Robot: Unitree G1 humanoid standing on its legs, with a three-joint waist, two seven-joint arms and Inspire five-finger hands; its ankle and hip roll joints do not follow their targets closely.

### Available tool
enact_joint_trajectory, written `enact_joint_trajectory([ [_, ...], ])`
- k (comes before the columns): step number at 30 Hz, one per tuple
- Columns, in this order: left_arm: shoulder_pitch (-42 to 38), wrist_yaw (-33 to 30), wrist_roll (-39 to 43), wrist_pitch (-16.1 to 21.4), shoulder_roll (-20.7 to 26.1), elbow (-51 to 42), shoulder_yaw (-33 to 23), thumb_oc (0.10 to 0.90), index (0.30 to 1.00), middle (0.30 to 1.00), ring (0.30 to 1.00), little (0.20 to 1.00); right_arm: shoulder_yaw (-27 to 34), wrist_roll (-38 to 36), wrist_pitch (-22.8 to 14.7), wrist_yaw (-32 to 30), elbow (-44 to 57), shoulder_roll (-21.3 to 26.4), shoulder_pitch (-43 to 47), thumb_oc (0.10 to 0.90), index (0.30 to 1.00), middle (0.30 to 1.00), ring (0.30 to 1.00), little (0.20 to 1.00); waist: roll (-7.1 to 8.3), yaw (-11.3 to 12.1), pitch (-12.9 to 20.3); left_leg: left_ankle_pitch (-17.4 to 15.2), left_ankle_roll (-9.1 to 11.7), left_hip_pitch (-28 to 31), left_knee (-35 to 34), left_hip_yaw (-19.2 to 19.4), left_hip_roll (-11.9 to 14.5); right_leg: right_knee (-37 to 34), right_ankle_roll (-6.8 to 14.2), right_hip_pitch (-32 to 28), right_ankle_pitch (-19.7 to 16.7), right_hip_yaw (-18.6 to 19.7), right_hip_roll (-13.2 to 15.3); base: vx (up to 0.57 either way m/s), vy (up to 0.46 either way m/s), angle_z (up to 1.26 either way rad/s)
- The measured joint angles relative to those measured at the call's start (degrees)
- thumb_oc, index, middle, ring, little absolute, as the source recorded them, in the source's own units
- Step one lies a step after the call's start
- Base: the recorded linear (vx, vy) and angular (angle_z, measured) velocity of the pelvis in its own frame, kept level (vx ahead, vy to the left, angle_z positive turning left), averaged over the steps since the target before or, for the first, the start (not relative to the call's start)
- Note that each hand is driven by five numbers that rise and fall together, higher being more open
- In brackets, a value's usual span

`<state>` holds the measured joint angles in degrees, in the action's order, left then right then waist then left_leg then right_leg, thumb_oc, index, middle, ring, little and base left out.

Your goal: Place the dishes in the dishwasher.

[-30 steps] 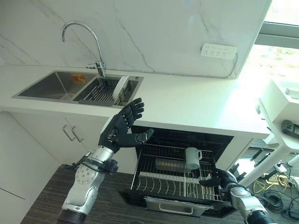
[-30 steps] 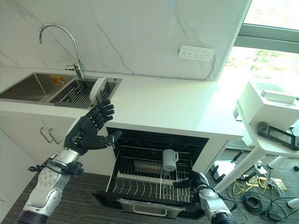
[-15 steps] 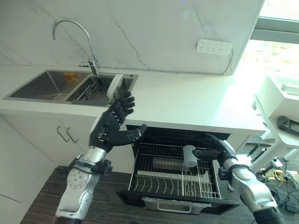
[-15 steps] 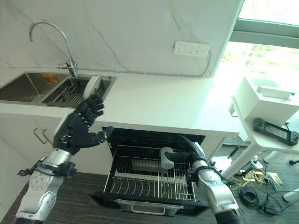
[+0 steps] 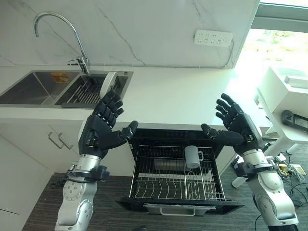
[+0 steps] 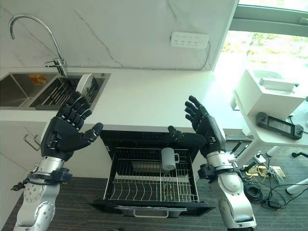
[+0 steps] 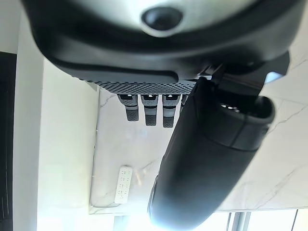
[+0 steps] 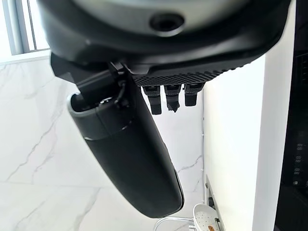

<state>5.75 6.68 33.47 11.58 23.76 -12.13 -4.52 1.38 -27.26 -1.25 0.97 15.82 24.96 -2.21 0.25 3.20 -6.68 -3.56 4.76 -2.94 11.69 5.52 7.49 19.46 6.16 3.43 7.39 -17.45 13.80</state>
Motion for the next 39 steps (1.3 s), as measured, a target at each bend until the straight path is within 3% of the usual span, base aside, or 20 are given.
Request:
enact_joint_trajectory([
  [8,-0.02,-0.12,-0.04,0.12,0.05,0.00,-0.08,0.800,0.900,0.900,0.900,0.900,0.05,0.14,-1.85,-0.24,0.00,0.21,0.00,0.800,0.900,0.900,0.900,0.900,0.70,-0.03,-0.70,-0.61,-0.43,-0.92,0.63,0.00,-0.99,-0.49,0.67,0.01,-0.29,-0.06,0.96,0.00,0.174,0.02],
  [14,-0.85,1.22,0.04,0.67,0.11,-0.14,-0.11,0.800,0.900,0.900,0.900,0.900,1.38,-1.91,-3.07,0.05,0.03,-1.21,-0.07,0.800,0.900,0.900,0.900,0.900,2.09,-0.32,-2.42,-4.51,-2.79,-3.03,6.53,0.57,-4.07,-1.04,3.01,0.46,-2.02,1.80,3.84,-0.02,0.276,-0.07],
  [16,-1.61,2.99,0.05,1.31,0.80,-0.14,-0.22,0.800,0.900,0.900,0.900,0.900,1.77,-4.69,-4.24,0.16,0.39,-3.50,0.02,0.800,0.900,0.900,0.900,0.900,2.99,-1.06,-3.39,-6.12,-4.56,-5.14,9.71,2.02,-5.77,-1.90,3.87,2.08,-4.19,4.48,5.35,-0.09,0.165,-0.22],
  [18,-2.00,3.11,0.08,1.33,3.17,-0.08,-0.23,0.800,0.900,0.900,0.900,0.900,1.08,-4.97,-4.77,0.48,0.40,-5.11,0.10,0.800,0.900,0.900,0.900,0.900,3.57,-1.28,-3.89,-6.70,-5.63,-6.17,10.62,3.57,-5.79,-4.97,3.99,1.91,-7.38,4.27,5.41,-0.09,0.107,-0.37],
  [20,-2.58,3.49,0.19,1.55,6.02,0.11,-0.67,0.800,0.900,0.900,0.900,0.900,0.87,-4.98,-4.97,1.02,0.35,-4.80,0.67,0.800,0.900,0.900,0.900,0.900,2.66,-0.87,-5.43,-6.58,-7.17,-6.29,10.61,5.59,-4.10,-8.79,3.92,0.73,-12.81,-0.46,4.03,-0.08,0.108,-0.41],
  [21,-2.78,3.52,0.26,1.61,5.88,0.21,-0.69,0.800,0.900,0.900,0.900,0.900,0.85,-4.97,-5.25,1.04,0.22,-4.30,0.83,0.800,0.900,0.900,0.900,0.900,1.71,-1.35,-6.06,-6.52,-7.91,-6.10,10.47,5.84,-3.51,-4.45,4.84,0.74,-8.29,-0.79,2.56,-0.09,0.032,-0.04],
  [22,-2.87,3.65,1.33,2.33,5.21,0.24,-0.51,0.800,0.900,0.900,0.900,0.900,0.52,-4.95,-6.26,0.98,-0.28,-2.30,1.19,0.800,0.900,0.900,0.900,0.900,0.56,-1.43,-6.84,-5.00,-7.93,-5.55,9.15,4.46,-3.26,3.34,3.05,0.31,0.81,3.81,-3.70,-0.08,-0.114,0.18],
  [23,-3.09,3.64,1.95,2.75,4.63,0.24,-0.58,0.800,0.900,0.900,0.900,0.900,0.51,-4.90,-6.89,0.98,-0.63,-1.06,2.15,0.800,0.900,0.900,0.900,0.900,0.72,-1.25,-7.11,-3.57,-8.02,-5.00,7.47,4.44,-3.78,3.44,1.60,-1.30,4.15,5.44,-7.29,-0.05,-0.187,0.21],
  [24,-3.10,3.58,2.16,2.77,3.94,0.29,-0.66,0.800,0.900,0.900,0.900,0.900,0.48,-4.88,-7.09,0.99,-1.07,-0.97,3.02,0.800,0.900,0.900,0.900,0.900,0.66,-1.19,-7.15,-2.96,-7.96,-4.83,6.93,4.47,-3.99,2.44,0.24,-2.35,5.28,5.92,-8.49,-0.01,-0.278,-0.13],
  [25,-2.76,3.75,2.07,3.13,1.87,0.28,-1.10,0.800,0.900,0.900,0.900,0.900,0.39,-4.88,-7.54,1.18,-1.49,-1.40,4.55,0.800,0.900,0.900,0.900,0.900,0.74,0.30,-7.33,-2.32,-7.18,-4.05,6.49,5.30,-4.52,0.25,-4.41,-3.34,6.42,6.33,-9.17,0.03,-0.321,-0.18],
  [26,-2.09,4.17,2.03,3.45,1.93,0.14,-1.41,0.800,0.900,0.900,0.900,0.900,0.41,-4.83,-8.72,1.55,-0.77,-1.68,2.71,0.800,0.900,0.900,0.900,0.900,0.99,0.50,-7.28,-1.77,-5.70,-2.79,4.71,5.12,-4.61,0.75,-4.82,-3.58,6.65,6.65,-9.37,0.04,-0.319,-0.22],
  [30,-1.85,4.20,2.21,3.64,1.56,0.01,-2.34,0.800,0.900,0.900,0.900,0.900,0.59,-4.69,-8.90,1.59,-0.21,-2.81,0.79,0.800,0.900,0.900,0.900,0.900,0.85,0.07,-7.24,-0.95,-4.41,-2.41,3.99,4.05,-4.04,1.29,-5.47,-3.77,7.09,6.10,-10.23,0.03,-0.176,0.03],
  [34,-1.82,4.41,2.06,3.63,-0.27,-0.12,-1.59,0.800,0.900,0.900,0.900,0.900,0.72,-4.70,-8.75,1.42,-0.21,-2.54,0.68,0.800,0.900,0.900,0.900,0.900,0.08,-0.02,-6.90,0.81,-4.91,-2.31,3.07,3.21,-4.36,1.52,-6.53,-4.04,6.92,5.38,-10.60,-0.01,-0.094,0.10],
  [39,-2.08,4.89,2.06,3.64,-0.51,-0.96,-0.47,0.800,0.900,0.900,0.900,0.900,0.65,-4.06,-8.37,-1.23,-0.21,-1.82,0.52,0.800,0.900,0.900,0.900,0.900,-1.97,0.06,-6.98,2.86,-4.84,-1.74,0.37,2.23,-4.75,1.71,-6.73,-5.02,6.95,2.65,-9.70,-0.06,0.075,0.27],
])
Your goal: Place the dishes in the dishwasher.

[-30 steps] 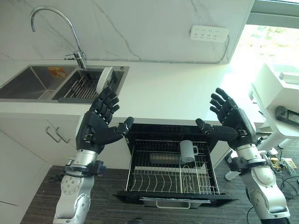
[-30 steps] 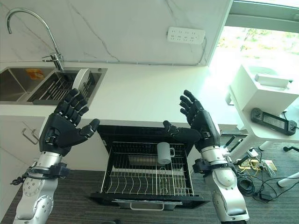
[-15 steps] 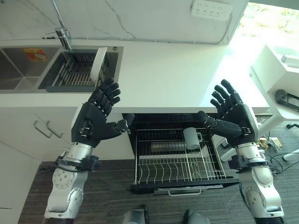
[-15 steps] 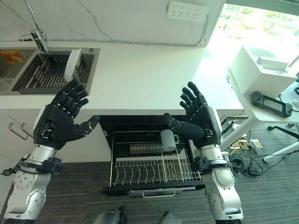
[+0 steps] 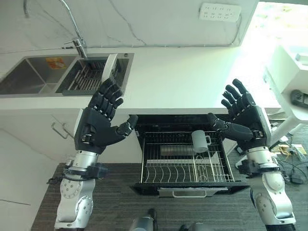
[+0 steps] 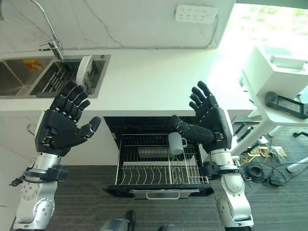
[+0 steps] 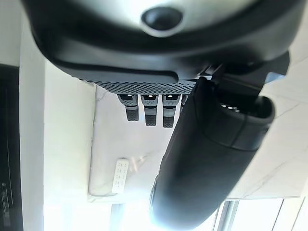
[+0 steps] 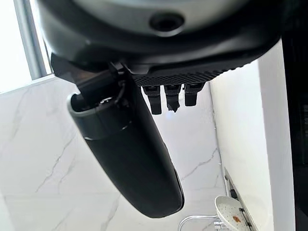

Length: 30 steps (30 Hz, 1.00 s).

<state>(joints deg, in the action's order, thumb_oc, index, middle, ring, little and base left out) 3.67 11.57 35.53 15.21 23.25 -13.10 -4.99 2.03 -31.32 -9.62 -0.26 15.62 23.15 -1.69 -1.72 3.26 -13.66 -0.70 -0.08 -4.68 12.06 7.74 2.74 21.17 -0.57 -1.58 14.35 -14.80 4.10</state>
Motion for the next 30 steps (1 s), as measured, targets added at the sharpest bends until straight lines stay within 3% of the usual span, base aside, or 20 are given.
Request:
enact_joint_trajectory([
  [1,-0.09,-0.04,0.01,0.04,0.24,-1.02,0.67,0.800,0.900,0.900,0.900,0.900,-0.13,0.92,0.08,-0.36,0.01,1.12,0.47,0.800,0.900,0.900,0.900,0.900,-0.09,-0.07,-0.15,0.13,0.14,0.45,-0.01,-0.22,-0.01,-0.01,-0.74,-0.02,-0.25,-0.06,0.68,-0.04,0.496,0.03],
  [2,-0.52,-0.04,0.08,0.72,0.33,-0.44,0.94,0.800,0.900,0.900,0.900,0.900,0.26,0.96,0.10,-0.43,-0.26,2.22,0.60,0.800,0.900,0.900,0.900,0.900,0.62,-1.40,-0.52,-3.26,3.36,-1.61,5.57,-2.22,1.50,0.35,-0.73,0.20,-0.53,-0.18,1.38,-0.02,0.486,-0.05],
  [3,-0.52,-0.04,0.08,0.72,0.33,-0.44,0.94,0.800,0.900,0.900,0.900,0.900,0.26,0.96,0.10,-0.43,-0.26,2.22,0.60,0.800,0.900,0.900,0.900,0.900,0.62,-1.40,-0.52,-3.26,3.36,-1.61,5.57,-2.22,1.50,0.35,-0.73,0.20,-0.53,-0.18,1.38,0.02,0.248,-0.07],
  [4,-0.39,-0.14,0.07,1.24,0.31,-0.50,1.24,0.800,0.900,0.900,0.900,0.900,1.26,0.98,0.17,-0.34,-0.19,2.90,0.51,0.800,0.900,0.900,0.900,0.900,1.27,-2.35,-0.95,-5.70,4.85,-2.33,9.16,-2.62,5.64,1.34,-0.46,1.05,-0.16,0.40,2.19,0.02,0.237,0.04],
  [6,-0.43,-0.04,0.04,1.32,0.12,-0.44,2.69,0.800,0.900,0.900,0.900,0.900,3.16,1.50,0.19,-0.32,-0.19,2.97,0.47,0.800,0.900,0.900,0.900,0.900,0.56,-4.50,-0.90,-5.71,5.02,-0.10,5.41,-2.80,10.30,2.18,0.78,1.69,0.07,0.94,2.94,0.06,0.466,0.05],
  [7,-0.64,-0.05,0.04,1.35,0.02,-0.44,3.17,0.800,0.900,0.900,0.900,0.900,3.70,1.63,0.18,-0.41,-0.17,2.98,0.61,0.800,0.900,0.900,0.900,0.900,0.27,-4.62,-0.86,-5.87,5.08,-0.01,5.65,-3.69,10.37,2.62,1.75,2.42,-0.38,1.57,3.45,0.07,0.464,-0.21],
  [9,-1.07,-0.09,0.02,1.38,0.07,0.00,3.24,0.800,0.900,0.900,0.900,0.900,3.46,1.92,0.27,-0.80,-0.05,3.03,1.75,0.800,0.900,0.900,0.900,0.900,1.11,-4.60,-1.15,-5.82,6.62,-0.05,5.71,-2.55,7.34,2.96,4.93,4.28,-2.04,4.01,6.83,0.05,0.454,-0.28],
  [11,-1.91,-0.59,0.02,1.38,0.31,0.41,3.23,0.800,0.900,0.900,0.900,0.900,3.26,1.93,0.32,-0.80,0.26,3.06,1.87,0.800,0.900,0.900,0.900,0.900,1.54,-4.33,-1.07,-6.99,4.12,-1.18,8.17,-1.44,4.55,0.56,7.75,3.41,-4.36,4.98,9.52,0.03,0.366,0.02],
  [13,-3.73,-1.39,0.09,1.80,0.77,0.67,2.94,0.800,0.900,0.900,0.900,0.900,3.23,1.92,0.23,-1.00,0.29,2.81,1.75,0.800,0.900,0.900,0.900,0.900,1.93,-3.89,-1.06,-8.29,2.04,-2.25,10.42,-1.31,1.75,-1.27,7.20,2.91,-6.10,5.01,12.03,0.04,0.477,0.19],
  [15,-5.58,-1.41,0.09,2.68,2.03,1.11,2.70,0.800,0.900,0.900,0.900,0.900,3.24,1.88,0.04,-1.82,0.55,1.55,1.75,0.800,0.900,0.900,0.900,0.900,1.90,-2.27,-1.09,-11.26,-0.13,-5.05,14.08,-1.07,0.06,-2.49,9.48,2.41,-8.44,4.56,13.75,0.05,0.450,0.17],
  [16,-5.83,-1.35,0.12,2.71,2.60,1.12,2.67,0.800,0.900,0.900,0.900,0.900,3.28,1.88,0.03,-1.96,0.65,1.19,1.66,0.800,0.900,0.900,0.900,0.900,2.30,-2.43,-1.06,-11.59,-1.26,-5.22,14.33,-0.72,-1.57,-2.49,8.67,2.82,-9.58,4.56,14.89,0.10,0.589,0.25],
  [17,-6.08,-1.08,0.10,2.76,4.29,1.18,2.54,0.800,0.900,0.900,0.900,0.900,3.38,1.81,-0.05,-2.65,1.97,0.62,1.33,0.800,0.900,0.900,0.900,0.900,2.55,-1.69,-1.23,-12.84,-3.99,-6.83,16.37,-0.40,-3.42,-2.89,9.65,3.32,-12.21,4.89,16.86,0.08,0.448,0.32],
  [20,-5.67,-1.07,0.09,2.59,5.33,1.55,1.88,0.800,0.900,0.900,0.900,0.900,3.09,1.88,-0.06,-2.75,4.26,-0.56,-0.40,0.800,0.900,0.900,0.900,0.900,3.03,-1.22,-1.14,-12.29,-5.94,-7.16,15.03,-0.03,-5.80,-1.03,10.09,6.57,-15.75,5.66,18.50,0.08,0.349,0.08],
  [22,-5.17,-1.10,-0.23,2.33,6.73,1.77,1.41,0.800,0.900,0.900,0.900,0.900,2.88,1.90,-0.08,-2.75,4.42,-2.03,-0.31,0.800,0.900,0.900,0.900,0.900,3.91,0.04,-0.93,-11.55,-8.05,-6.76,13.56,2.10,-6.64,-0.36,10.18,7.45,-18.67,2.63,20.03,0.04,0.291,-0.25],
  [24,-4.39,-1.46,-0.90,2.30,7.30,1.74,0.61,0.800,0.900,0.900,0.900,0.900,2.12,1.90,-0.07,-2.78,4.36,-2.10,0.17,0.800,0.900,0.900,0.900,0.900,3.84,0.84,-0.95,-10.04,-9.63,-5.86,10.95,2.99,-6.69,0.11,10.21,7.02,-16.78,-0.30,18.35,0.03,0.187,-0.37],
  [26,-4.35,-2.57,-0.96,2.19,7.33,1.74,0.50,0.800,0.900,0.900,0.900,0.900,1.60,1.90,-0.05,-2.85,4.31,-1.76,0.74,0.800,0.900,0.900,0.900,0.900,3.68,1.06,-0.96,-7.33,-10.52,-3.95,6.09,3.06,-7.08,1.18,9.72,6.46,-10.87,0.03,12.41,0.05,0.123,-0.17],
  [27,-4.36,-2.60,-0.97,1.60,6.77,1.73,0.60,0.800,0.900,0.900,0.900,0.900,1.51,1.90,-0.03,-3.16,4.29,-0.65,0.67,0.800,0.900,0.900,0.900,0.900,3.52,0.47,-0.98,-4.76,-10.30,-1.49,1.22,2.47,-7.93,2.24,7.41,6.17,-5.52,0.32,5.61,0.04,0.064,0.24],
  [28,-4.08,-2.59,-1.04,1.07,5.39,1.74,0.82,0.800,0.900,0.900,0.900,0.900,1.50,1.90,-0.05,-3.46,4.29,0.54,0.47,0.800,0.900,0.900,0.900,0.900,2.69,-0.16,-1.15,-4.05,-7.56,-0.16,-0.66,1.83,-8.18,2.62,3.37,6.44,-3.80,0.30,-0.76,0.00,-0.009,0.28],
  [29,-3.60,-2.60,-1.20,1.07,4.36,1.79,0.87,0.800,0.900,0.900,0.900,0.900,1.15,1.88,-0.06,-3.47,4.20,0.33,0.18,0.800,0.900,0.900,0.900,0.900,3.58,0.14,-1.37,-4.95,1.03,-0.95,1.97,1.19,-8.87,0.94,-0.35,6.58,-4.94,1.01,-2.66,0.00,-0.060,-0.02],
  [30,-1.44,-2.82,-4.26,1.73,4.94,1.16,1.07,0.800,0.900,0.900,0.900,0.900,1.27,1.87,-0.99,-2.07,3.47,1.33,1.49,0.800,0.900,0.900,0.900,0.900,3.93,0.29,-1.53,-12.40,-1.74,-7.77,17.00,-3.16,-0.36,5.08,2.02,9.15,-1.69,3.49,-0.27,0.02,-0.113,-0.36],
])
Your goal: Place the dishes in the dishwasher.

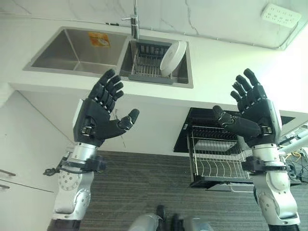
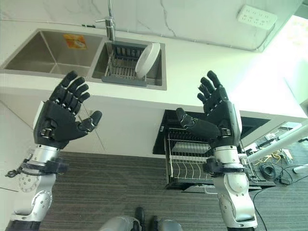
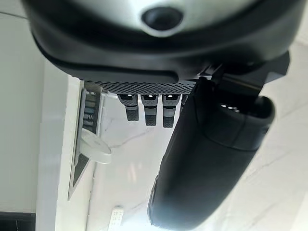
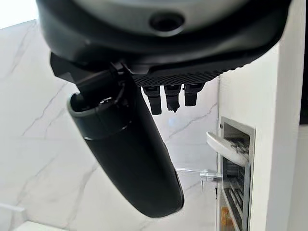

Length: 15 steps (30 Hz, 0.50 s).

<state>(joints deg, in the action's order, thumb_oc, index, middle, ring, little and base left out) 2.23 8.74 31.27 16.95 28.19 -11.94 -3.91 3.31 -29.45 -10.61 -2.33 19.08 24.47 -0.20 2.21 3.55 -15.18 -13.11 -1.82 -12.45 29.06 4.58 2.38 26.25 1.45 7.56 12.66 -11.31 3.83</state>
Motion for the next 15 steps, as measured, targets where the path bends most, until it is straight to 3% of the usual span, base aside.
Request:
enact_joint_trajectory([
  [1,1.48,-0.75,-0.48,-0.52,-1.59,0.43,0.33,0.800,0.900,0.900,0.900,0.900,-0.59,-0.01,0.39,0.76,-0.26,0.27,-0.09,0.800,0.900,0.900,0.900,0.900,0.11,-0.09,-0.18,1.89,1.08,2.09,-4.36,1.62,-2.49,0.15,0.40,0.99,0.84,0.92,3.02,0.06,-0.146,-0.51],
  [2,1.63,-0.81,-0.65,-0.56,-1.49,0.28,0.18,0.800,0.900,0.900,0.900,0.900,-0.06,-0.03,0.39,1.07,-0.24,0.64,-0.21,0.800,0.900,0.900,0.900,0.900,-0.85,-0.44,-0.04,3.70,-0.18,3.04,-7.27,2.36,-3.14,-2.47,1.25,0.34,-1.08,0.54,3.82,0.09,-0.188,-0.34],
  [3,1.50,-0.97,-0.58,-0.55,-1.62,-0.32,-0.12,0.800,0.900,0.900,0.900,0.900,0.04,-0.02,0.40,1.02,-0.21,0.64,-0.61,0.800,0.900,0.900,0.900,0.900,-1.18,-0.58,0.07,4.45,0.00,5.02,-9.36,2.47,-3.44,-5.66,1.46,-2.06,-3.05,-0.19,3.94,0.10,-0.183,-0.16],
  [8,0.93,-1.98,-0.64,-0.54,-1.69,-2.03,-0.27,0.800,0.900,0.900,0.900,0.900,0.11,0.07,0.80,0.92,1.23,0.69,-1.53,0.800,0.900,0.900,0.900,0.900,-2.73,-2.66,2.93,6.19,-0.33,7.73,-12.49,1.39,-3.10,-6.54,0.60,-4.10,-3.01,-1.02,2.92,0.05,-0.193,0.10],
  [15,1.88,-1.87,-0.68,-0.50,-2.57,-2.21,-0.33,0.800,0.900,0.900,0.900,0.900,0.19,0.11,1.76,0.54,0.72,2.16,-2.13,0.800,0.900,0.900,0.900,0.900,-3.20,-3.09,3.47,8.17,3.21,9.62,-15.90,1.39,0.31,-4.68,-3.13,-4.15,-0.58,-1.83,-0.50,0.03,-0.202,-0.03],
])
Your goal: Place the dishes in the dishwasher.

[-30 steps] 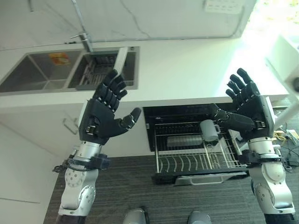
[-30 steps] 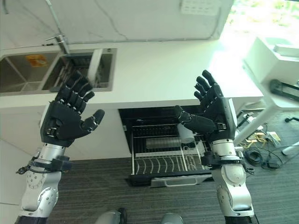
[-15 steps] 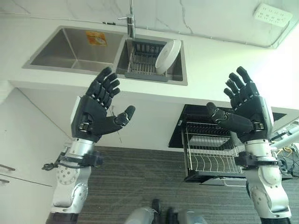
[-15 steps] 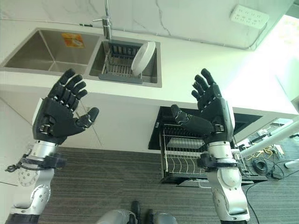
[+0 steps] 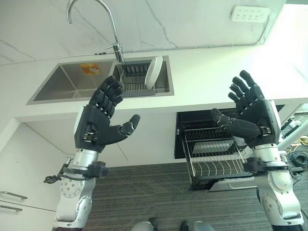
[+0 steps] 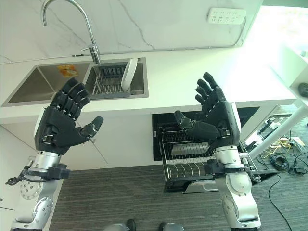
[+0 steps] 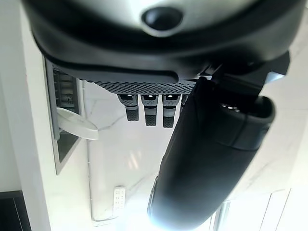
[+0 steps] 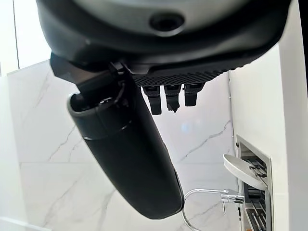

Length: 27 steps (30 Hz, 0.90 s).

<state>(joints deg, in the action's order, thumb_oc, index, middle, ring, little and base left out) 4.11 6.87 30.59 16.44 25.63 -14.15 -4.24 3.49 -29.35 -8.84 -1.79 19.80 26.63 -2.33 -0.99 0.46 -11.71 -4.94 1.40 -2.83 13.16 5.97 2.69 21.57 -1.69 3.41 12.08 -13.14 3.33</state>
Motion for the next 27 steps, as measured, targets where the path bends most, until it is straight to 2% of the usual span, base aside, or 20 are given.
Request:
enact_joint_trajectory([
  [1,1.01,0.22,0.02,0.03,-0.02,-0.02,-0.02,0.800,0.900,0.900,0.900,0.900,0.03,-0.01,0.20,0.03,-0.01,1.70,-0.58,0.800,0.900,0.900,0.900,0.900,0.20,0.13,0.15,1.47,0.71,0.22,-1.05,0.19,-0.39,1.70,-0.69,1.05,0.78,0.17,0.23,0.04,-0.045,0.05],
  [3,1.50,1.40,0.16,-0.06,-0.28,0.21,0.14,0.800,0.900,0.900,0.900,0.900,0.11,-0.02,0.40,-0.35,-0.84,2.86,-1.11,0.800,0.900,0.900,0.900,0.900,2.31,1.08,-0.16,5.60,3.37,-1.41,0.74,2.23,-1.15,4.77,-2.07,3.31,1.54,-0.13,3.24,0.12,0.226,0.27],
  [4,1.81,1.64,0.17,0.07,-0.40,0.23,0.50,0.800,0.900,0.900,0.900,0.900,-0.20,-0.03,0.39,-0.34,-2.55,1.51,-0.90,0.800,0.900,0.900,0.900,0.900,1.83,0.38,-0.36,2.16,3.26,-5.89,7.03,3.20,3.95,3.90,-1.77,2.55,1.11,-1.60,1.58,0.21,0.371,0.35],
  [5,1.92,1.70,0.28,0.18,-0.12,0.17,0.48,0.800,0.900,0.900,0.900,0.900,-0.92,-0.05,0.64,-0.35,-3.02,0.79,-1.05,0.800,0.900,0.900,0.900,0.900,0.31,0.29,-0.83,1.19,3.74,-7.19,6.29,0.90,9.23,3.72,-1.25,2.02,1.73,-1.79,-0.80,0.22,0.356,0.19],
  [6,1.76,1.37,0.59,0.18,-0.04,0.21,0.48,0.800,0.900,0.900,0.900,0.900,-0.88,-0.05,0.64,0.29,-2.99,0.81,-1.10,0.800,0.900,0.900,0.900,0.900,-0.45,-0.57,-1.79,1.63,4.42,-8.67,4.17,-2.69,11.89,3.71,-0.80,2.11,1.83,-1.30,-1.84,0.25,0.422,-0.27],
  [8,1.56,1.40,0.56,0.21,-0.19,0.54,0.62,0.800,0.900,0.900,0.900,0.900,-0.27,-0.09,0.69,0.34,-3.03,1.44,-1.22,0.800,0.900,0.900,0.900,0.900,-0.92,-0.88,-2.60,1.89,4.78,-9.95,2.46,-5.94,11.91,3.91,0.19,3.59,1.29,1.82,-1.94,0.23,0.447,-0.78],
  [9,0.84,1.40,0.51,0.27,-0.66,0.63,0.62,0.800,0.900,0.900,0.900,0.900,1.08,-0.10,0.68,0.58,-3.03,3.38,-1.25,0.800,0.900,0.900,0.900,0.900,-2.11,-1.87,-2.80,1.57,4.19,-9.22,2.59,-5.76,10.54,3.88,1.35,4.02,0.50,2.42,-0.68,0.28,0.570,-0.88],
  [10,-1.01,1.47,0.48,0.27,-0.65,0.75,1.06,0.800,0.900,0.900,0.900,0.900,3.38,-0.12,0.47,0.53,-3.01,3.22,-2.09,0.800,0.900,0.900,0.900,0.900,-2.34,-2.16,-2.73,1.44,3.41,-6.89,2.55,-2.17,9.41,3.90,1.21,3.54,0.46,2.54,1.28,0.32,0.626,-0.53],
  [11,-4.65,1.41,0.55,0.27,0.37,1.34,2.04,0.800,0.900,0.900,0.900,0.900,4.51,-0.22,0.50,0.06,-2.25,3.00,-2.64,0.800,0.900,0.900,0.900,0.900,-1.48,-2.04,-3.02,0.43,2.23,-5.89,5.27,-0.27,5.57,2.13,5.82,1.50,-0.73,3.81,4.95,0.37,0.727,-0.18],
  [12,-5.64,1.46,0.55,0.26,0.54,1.44,2.05,0.800,0.900,0.900,0.900,0.900,4.54,-0.21,0.62,-0.04,-1.42,2.77,-2.85,0.800,0.900,0.900,0.900,0.900,-1.35,-1.48,-3.05,0.41,2.08,-5.78,5.56,-0.03,4.20,1.21,6.51,0.46,-1.40,3.71,6.36,0.28,0.538,0.05],
  [13,-7.27,1.79,0.60,0.28,0.53,1.37,2.05,0.800,0.900,0.900,0.900,0.900,5.11,-0.15,0.59,-0.50,1.52,1.20,-3.87,0.800,0.900,0.900,0.900,0.900,-0.21,-1.22,-2.99,-0.84,-0.19,-5.12,6.44,0.49,1.55,0.64,8.40,-0.83,-1.21,3.26,9.58,0.20,0.394,0.20],
  [14,-8.55,2.56,0.76,0.40,0.53,0.76,1.96,0.800,0.900,0.900,0.900,0.900,4.97,-0.09,0.31,-1.40,4.43,0.37,-3.91,0.800,0.900,0.900,0.900,0.900,-0.19,-1.19,-2.76,-2.39,-2.33,-6.15,8.63,0.44,-0.64,0.01,9.99,-2.17,-1.38,2.63,11.76,0.15,0.272,0.44],
  [15,-9.21,2.87,0.76,1.33,0.63,0.58,2.10,0.800,0.900,0.900,0.900,0.900,3.70,-0.09,-0.50,-1.47,4.92,0.22,-3.02,0.800,0.900,0.900,0.900,0.900,0.11,-1.09,-1.85,-4.34,-3.84,-7.05,9.56,0.16,-2.59,-0.22,8.69,-2.01,-2.29,1.51,13.38,0.15,0.251,0.44],
  [17,-9.63,3.32,0.75,1.51,2.10,-0.42,1.94,0.800,0.900,0.900,0.900,0.900,2.39,0.00,-0.52,-1.24,4.82,0.07,-1.84,0.800,0.900,0.900,0.900,0.900,1.11,0.85,-1.28,-4.26,-6.22,-7.76,10.09,0.68,-4.19,-1.72,7.14,-2.26,-3.88,1.68,13.74,0.15,0.257,0.24],
  [18,-9.55,3.62,0.75,1.52,3.09,-0.38,1.80,0.800,0.900,0.900,0.900,0.900,2.16,0.03,-0.46,-1.23,4.60,0.07,-1.65,0.800,0.900,0.900,0.900,0.900,1.39,1.47,-1.16,-4.20,-6.35,-7.75,9.65,0.67,-4.69,-1.34,7.03,-2.47,-4.33,1.74,13.65,0.15,0.257,0.29],
  [21,-8.27,3.83,1.34,1.52,5.89,-0.34,1.19,0.800,0.900,0.900,0.900,0.900,1.41,0.09,-0.14,-1.24,3.54,-0.06,-0.51,0.800,0.900,0.900,0.900,0.900,1.37,2.00,-1.18,-3.57,-7.45,-5.71,7.15,0.96,-5.37,-0.67,8.21,-3.73,-7.99,1.41,12.00,0.15,0.203,0.12],
  [22,-7.19,4.48,1.84,1.55,5.78,-0.17,1.07,0.800,0.900,0.900,0.900,0.900,0.16,0.08,-0.13,-1.29,1.02,-1.26,0.66,0.800,0.900,0.900,0.900,0.900,1.36,2.24,-1.24,-3.60,-7.50,-3.13,6.26,1.83,-5.04,2.62,8.28,-2.59,-7.06,1.13,11.36,0.11,0.028,-0.34],
  [24,-7.06,5.08,1.70,1.58,6.10,-0.18,1.33,0.800,0.900,0.900,0.900,0.900,-0.49,0.07,-0.15,-1.14,-0.28,-1.39,0.56,0.800,0.900,0.900,0.900,0.900,1.33,2.64,-1.26,-3.59,-7.47,-1.12,4.60,3.64,-4.88,0.94,7.65,-0.93,-5.79,0.99,9.32,0.06,-0.072,-0.41],
  [27,-6.80,4.91,1.73,1.80,6.55,-0.39,1.05,0.800,0.900,0.900,0.900,0.900,-0.46,0.02,-0.24,-0.16,-0.35,-1.39,0.17,0.800,0.900,0.900,0.900,0.900,1.56,2.68,-1.32,-3.61,-7.44,-1.00,1.99,5.80,-6.43,2.10,7.56,6.57,-4.46,0.91,6.70,0.11,-0.143,-0.35],
])
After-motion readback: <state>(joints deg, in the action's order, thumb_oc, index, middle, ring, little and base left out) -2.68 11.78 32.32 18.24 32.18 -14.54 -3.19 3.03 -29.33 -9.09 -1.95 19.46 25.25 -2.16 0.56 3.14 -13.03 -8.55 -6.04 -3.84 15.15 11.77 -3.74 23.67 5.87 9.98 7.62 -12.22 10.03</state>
